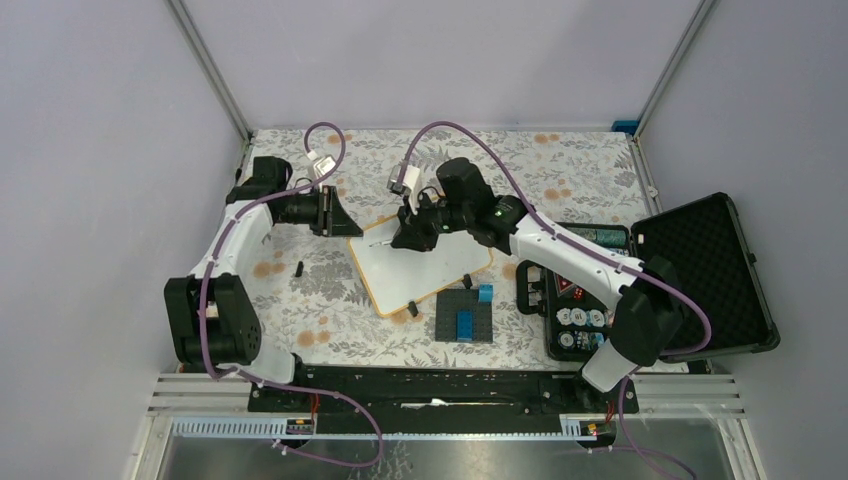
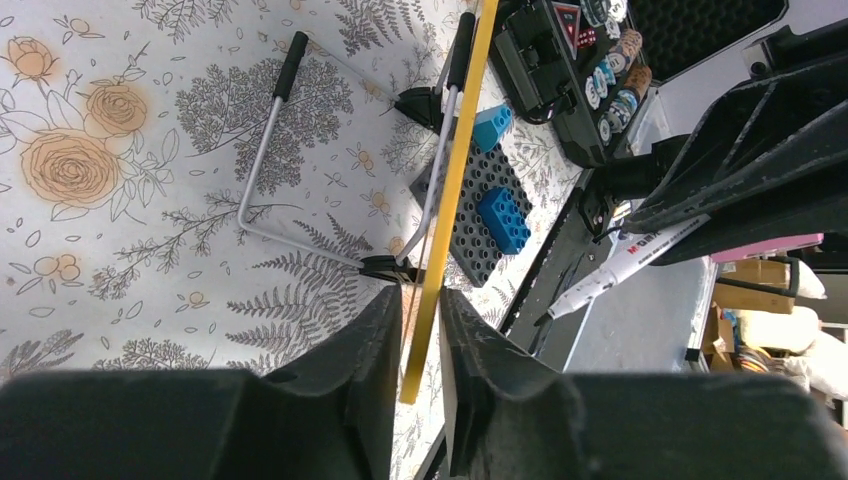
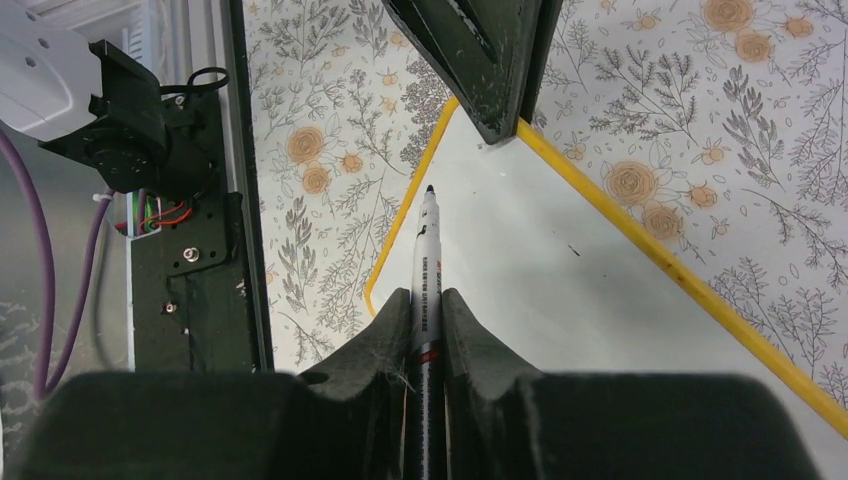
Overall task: Write a sentence on the whiteboard
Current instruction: Hold the whiteboard on the whiteboard stand, then write a sentence on the whiteboard.
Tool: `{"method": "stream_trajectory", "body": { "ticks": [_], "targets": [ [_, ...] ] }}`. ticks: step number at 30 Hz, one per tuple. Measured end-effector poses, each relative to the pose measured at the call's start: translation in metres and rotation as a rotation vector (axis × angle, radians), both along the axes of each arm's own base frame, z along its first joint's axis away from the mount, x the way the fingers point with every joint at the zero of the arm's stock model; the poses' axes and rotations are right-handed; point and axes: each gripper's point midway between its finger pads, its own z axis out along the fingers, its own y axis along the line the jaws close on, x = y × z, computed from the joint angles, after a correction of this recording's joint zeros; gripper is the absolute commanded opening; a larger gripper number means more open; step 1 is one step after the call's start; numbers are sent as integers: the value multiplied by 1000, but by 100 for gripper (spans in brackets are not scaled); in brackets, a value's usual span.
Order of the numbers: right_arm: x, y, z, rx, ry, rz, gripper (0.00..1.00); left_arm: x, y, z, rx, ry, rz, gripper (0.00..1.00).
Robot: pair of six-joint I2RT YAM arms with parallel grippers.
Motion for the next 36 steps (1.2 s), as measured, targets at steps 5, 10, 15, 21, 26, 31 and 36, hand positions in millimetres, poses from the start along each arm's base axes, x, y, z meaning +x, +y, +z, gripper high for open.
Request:
{"method": "stream_trajectory", "body": {
  "ticks": [5,10,15,21,26,31,36],
  "targets": [
    [3,4,-2,3,-2,3,0,4,-2,-7,-18,42,-24,11],
    [8,9,-4,-1,-11,14,0,12,-4,-4,-34,34,-52,2],
    [8,9,-2,-12,-24,26,0,15,-12,2,-23,-2,-95,0],
    [8,7,0,-25,-39,39,0,19,-29,2,-9,-26,-171,0],
    [9,3,-5,-48,-56,44,0,20,-32,-2,-5,-21,-194,0],
    [19,-1,-7,-69,-95,13,0,19,-31,-2,-1,-21,-203,0],
    [25,-4,-7,-77,-110,-9,0,18,-31,-3,0,-20,-205,0]
  ]
}}
